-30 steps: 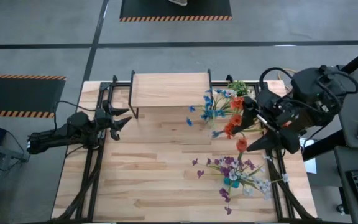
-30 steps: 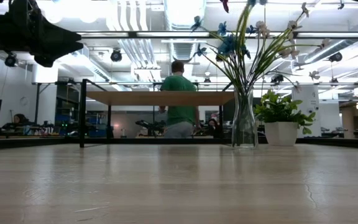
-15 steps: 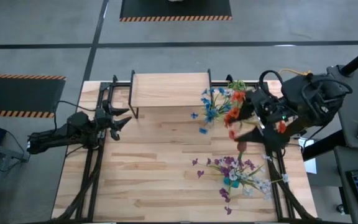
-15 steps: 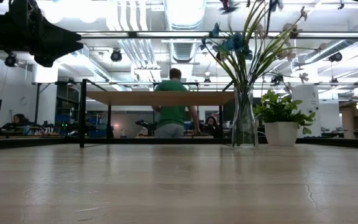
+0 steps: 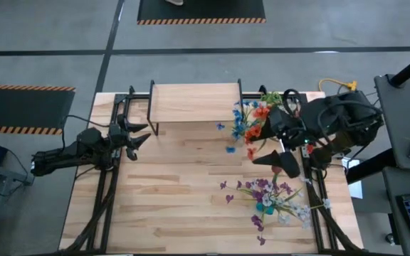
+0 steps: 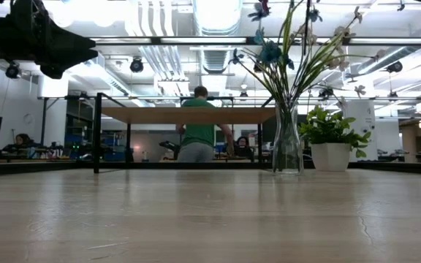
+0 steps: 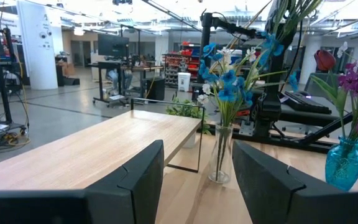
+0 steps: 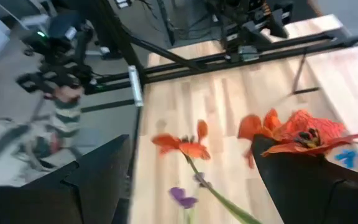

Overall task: Pick and place flowers into a vace then onto a shelf
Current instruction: Adjust the orange flowers on the transparent flower vase

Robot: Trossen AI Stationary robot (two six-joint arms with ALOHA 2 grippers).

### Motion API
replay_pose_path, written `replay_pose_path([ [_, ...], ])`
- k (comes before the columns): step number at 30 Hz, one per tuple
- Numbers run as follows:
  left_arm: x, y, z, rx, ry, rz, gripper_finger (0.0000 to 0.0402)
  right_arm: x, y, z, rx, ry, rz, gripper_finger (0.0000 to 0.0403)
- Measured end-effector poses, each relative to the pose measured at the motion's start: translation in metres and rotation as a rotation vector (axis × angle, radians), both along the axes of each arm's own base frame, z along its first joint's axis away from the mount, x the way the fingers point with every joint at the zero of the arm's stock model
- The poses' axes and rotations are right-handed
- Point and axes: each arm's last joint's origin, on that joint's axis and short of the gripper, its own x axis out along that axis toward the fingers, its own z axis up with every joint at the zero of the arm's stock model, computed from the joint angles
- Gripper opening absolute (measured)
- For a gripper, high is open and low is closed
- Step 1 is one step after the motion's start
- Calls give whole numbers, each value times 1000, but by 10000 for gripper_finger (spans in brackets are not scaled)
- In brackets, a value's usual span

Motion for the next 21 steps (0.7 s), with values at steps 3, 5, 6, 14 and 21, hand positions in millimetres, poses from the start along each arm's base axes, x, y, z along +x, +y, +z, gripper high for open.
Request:
replay_pose_path([
  [3, 0, 0, 0, 0, 0, 0, 175, 7, 0, -5, -82, 2, -54, 329],
  [5, 0, 0, 0, 0, 0, 0, 175, 10, 0, -8, -100, 12, -82, 329],
  [6, 0, 0, 0, 0, 0, 0, 175, 11, 0, -10, -104, 19, -86, 329],
  [14, 0, 0, 0, 0, 0, 0, 175, 25, 2, -28, -139, 67, -117, 329],
  [21, 0, 0, 0, 0, 0, -1, 175, 42, -1, -48, -158, 94, -155, 329],
])
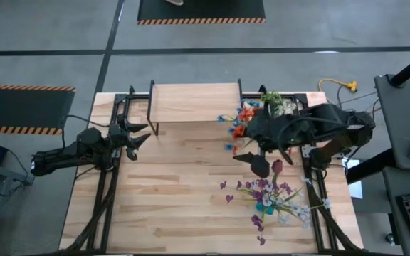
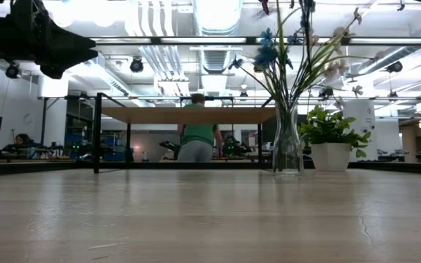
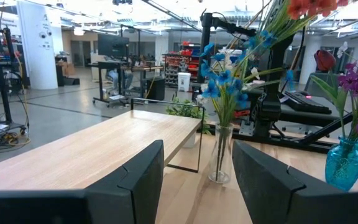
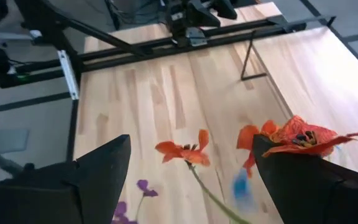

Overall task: Pick and place flowers into a vace then onto a shelf
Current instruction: Adjust the orange flowers on the transparent flower vase

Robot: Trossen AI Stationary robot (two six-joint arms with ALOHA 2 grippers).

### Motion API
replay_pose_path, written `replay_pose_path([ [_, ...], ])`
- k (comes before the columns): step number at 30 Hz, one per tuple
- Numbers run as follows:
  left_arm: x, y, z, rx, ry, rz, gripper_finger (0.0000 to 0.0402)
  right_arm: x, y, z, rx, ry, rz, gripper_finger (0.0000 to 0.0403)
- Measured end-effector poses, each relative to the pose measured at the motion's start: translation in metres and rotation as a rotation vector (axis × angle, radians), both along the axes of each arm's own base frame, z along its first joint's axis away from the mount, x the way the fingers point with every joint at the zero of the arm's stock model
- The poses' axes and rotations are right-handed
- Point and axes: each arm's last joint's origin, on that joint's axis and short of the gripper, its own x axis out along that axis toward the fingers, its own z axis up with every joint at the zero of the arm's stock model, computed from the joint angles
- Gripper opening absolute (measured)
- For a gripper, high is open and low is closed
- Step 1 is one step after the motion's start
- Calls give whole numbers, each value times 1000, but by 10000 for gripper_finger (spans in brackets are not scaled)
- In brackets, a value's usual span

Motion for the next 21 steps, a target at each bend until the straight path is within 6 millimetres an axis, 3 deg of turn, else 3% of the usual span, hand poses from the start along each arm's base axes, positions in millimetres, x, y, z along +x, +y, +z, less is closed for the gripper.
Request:
replay_pose_path([
  [12, 0, 0, 0, 0, 0, 0, 175, 21, 4, -20, 22, -47, -17, 329],
  [21, 0, 0, 0, 0, 0, 0, 175, 14, 2, 2, 97, -138, -49, 329],
])
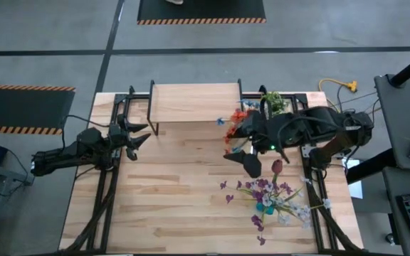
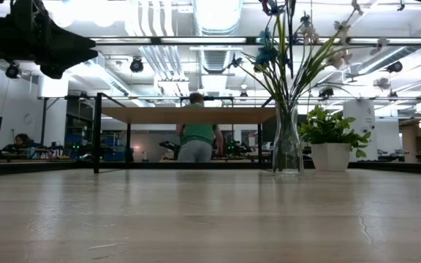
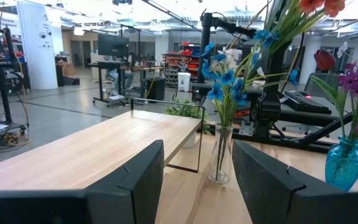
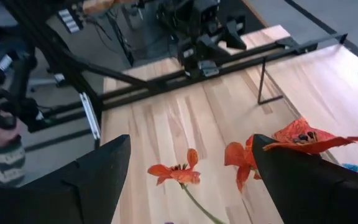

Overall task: Pick and place flowers into a vace then onto a shelf
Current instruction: Adjust the orange flowers on the transparent flower vase

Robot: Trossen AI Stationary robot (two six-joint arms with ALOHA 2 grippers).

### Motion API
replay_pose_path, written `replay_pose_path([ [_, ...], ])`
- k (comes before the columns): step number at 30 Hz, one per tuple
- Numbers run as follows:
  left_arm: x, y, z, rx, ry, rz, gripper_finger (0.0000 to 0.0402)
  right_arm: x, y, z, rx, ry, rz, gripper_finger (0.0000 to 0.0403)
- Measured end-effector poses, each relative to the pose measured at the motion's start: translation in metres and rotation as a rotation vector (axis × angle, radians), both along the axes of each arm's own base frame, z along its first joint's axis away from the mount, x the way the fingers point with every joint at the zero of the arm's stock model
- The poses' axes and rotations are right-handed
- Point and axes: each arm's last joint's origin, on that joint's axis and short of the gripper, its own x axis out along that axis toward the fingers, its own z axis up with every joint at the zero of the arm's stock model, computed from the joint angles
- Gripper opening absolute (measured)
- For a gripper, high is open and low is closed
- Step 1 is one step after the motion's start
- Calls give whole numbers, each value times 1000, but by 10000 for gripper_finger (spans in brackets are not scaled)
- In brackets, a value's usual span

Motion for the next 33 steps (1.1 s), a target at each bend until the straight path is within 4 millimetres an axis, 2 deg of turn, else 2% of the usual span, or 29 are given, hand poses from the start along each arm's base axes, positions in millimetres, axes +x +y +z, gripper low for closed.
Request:
replay_pose_path([
  [6, 0, 0, 0, -10, -4, -1, 175, -5, -3, 11, -13, -50, -68, 329],
  [16, 0, 0, 0, -11, -4, -1, 175, 8, -2, -10, 29, -16, -207, 329],
  [28, -3, 0, 6, -13, 10, -1, 175, 17, 6, -12, 52, -124, -269, 329],
  [33, -8, -1, 11, -23, 52, -1, 175, 22, 9, -29, 17, -104, -343, 329],
])
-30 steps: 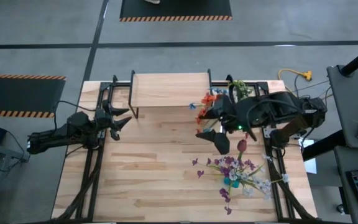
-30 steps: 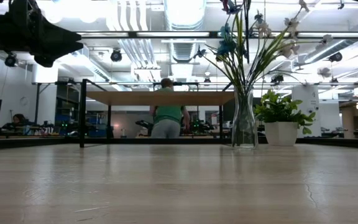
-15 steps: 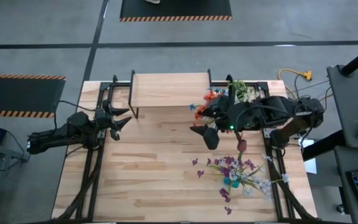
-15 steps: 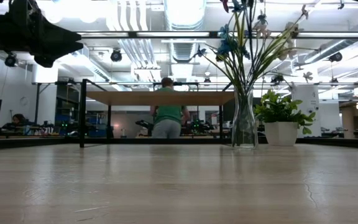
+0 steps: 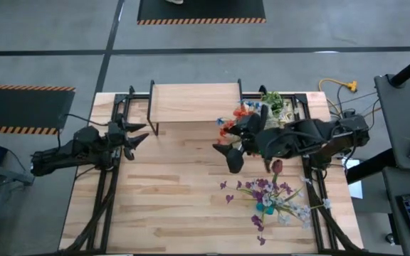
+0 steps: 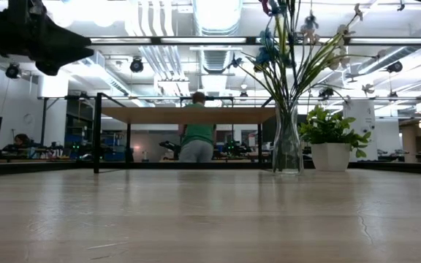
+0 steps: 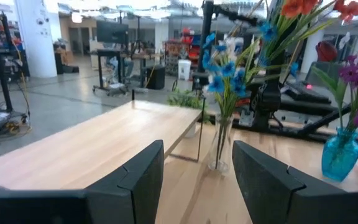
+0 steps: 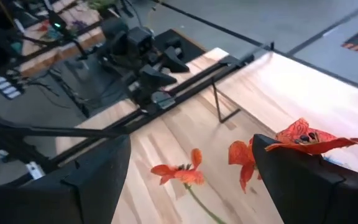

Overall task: Pick and place flowers into a vace then onto a shelf
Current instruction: Adjust the orange flowers on the transparent flower vase

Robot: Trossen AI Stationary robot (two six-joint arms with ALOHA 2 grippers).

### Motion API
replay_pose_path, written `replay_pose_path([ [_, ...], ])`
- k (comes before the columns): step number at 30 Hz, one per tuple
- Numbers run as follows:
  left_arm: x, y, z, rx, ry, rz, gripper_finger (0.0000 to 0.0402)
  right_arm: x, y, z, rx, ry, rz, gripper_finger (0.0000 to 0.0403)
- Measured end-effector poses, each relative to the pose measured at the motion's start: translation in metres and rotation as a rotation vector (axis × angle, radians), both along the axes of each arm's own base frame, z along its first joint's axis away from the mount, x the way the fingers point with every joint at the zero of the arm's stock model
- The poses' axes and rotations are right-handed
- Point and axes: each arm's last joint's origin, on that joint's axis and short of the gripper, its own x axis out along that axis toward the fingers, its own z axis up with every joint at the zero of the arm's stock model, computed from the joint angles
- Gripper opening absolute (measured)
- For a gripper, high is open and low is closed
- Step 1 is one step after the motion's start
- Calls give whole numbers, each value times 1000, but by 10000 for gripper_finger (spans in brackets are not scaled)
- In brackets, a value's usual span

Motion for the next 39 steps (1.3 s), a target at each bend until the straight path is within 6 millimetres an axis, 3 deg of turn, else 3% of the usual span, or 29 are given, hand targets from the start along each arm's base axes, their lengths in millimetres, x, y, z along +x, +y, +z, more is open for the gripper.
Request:
replay_pose_path([
  [6, -5, -1, 6, -9, 21, 0, 175, 9, 1, -18, -5, -17, -50, 329],
  [11, -5, -1, 7, -10, 24, 0, 175, 12, 1, -18, -20, -79, -46, 329],
  [30, -5, -1, 7, -13, 22, -1, 175, 1, -9, -34, -72, -25, -102, 329],
  [39, -5, -1, 7, -25, 18, -1, 175, -4, -16, -63, -52, 39, -137, 329],
])
